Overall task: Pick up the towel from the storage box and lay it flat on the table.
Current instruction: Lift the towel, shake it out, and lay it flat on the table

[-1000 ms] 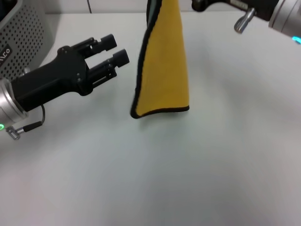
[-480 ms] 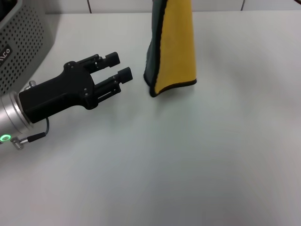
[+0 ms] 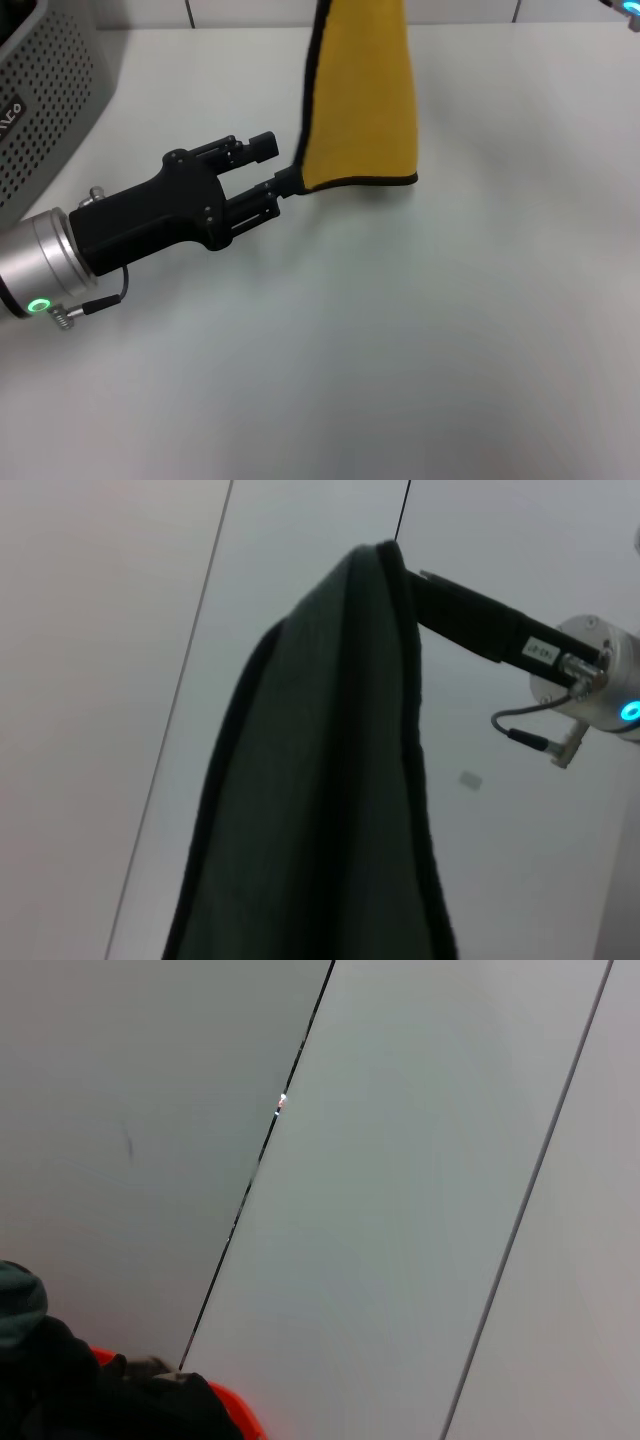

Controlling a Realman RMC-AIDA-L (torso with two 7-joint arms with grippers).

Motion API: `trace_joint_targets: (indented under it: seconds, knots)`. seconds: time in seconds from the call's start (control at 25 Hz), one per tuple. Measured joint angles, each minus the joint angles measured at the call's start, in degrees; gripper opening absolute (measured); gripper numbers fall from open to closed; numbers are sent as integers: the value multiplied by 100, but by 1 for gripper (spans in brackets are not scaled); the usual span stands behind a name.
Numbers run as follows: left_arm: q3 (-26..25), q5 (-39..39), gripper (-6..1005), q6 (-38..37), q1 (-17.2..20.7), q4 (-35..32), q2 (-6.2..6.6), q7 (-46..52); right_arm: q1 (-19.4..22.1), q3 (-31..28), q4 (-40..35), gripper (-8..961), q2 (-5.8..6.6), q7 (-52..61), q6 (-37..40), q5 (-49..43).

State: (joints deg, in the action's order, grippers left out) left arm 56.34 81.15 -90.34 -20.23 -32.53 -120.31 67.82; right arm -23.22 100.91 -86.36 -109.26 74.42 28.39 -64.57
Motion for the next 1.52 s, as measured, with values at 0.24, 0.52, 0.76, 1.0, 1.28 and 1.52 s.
trace_joint_targets:
  seconds: [0.24,0.52,0.76,1.0,1.28,1.52]
  knots:
    - [42,11,546,92,-49,171,-4,-134,-205,-9,211,3,-89,5,34,-29]
    - [52,36,544,265,-134,336,-3,-145,-268,-10,234,3,-127,9,105,-30]
    - [53,26,540,325,-189,400,-6,-147,-267,-10,234,3,-142,11,134,-30]
    - [35,-29,535,376,-210,537,-7,-147,-232,-58,227,4,-153,11,217,-29]
    - [35,-33,528,385,-217,557,-3,-119,-200,-150,234,4,-186,17,365,-29]
    - [21,-42,461,334,-218,595,6,-103,-161,-152,234,5,-184,19,383,-29]
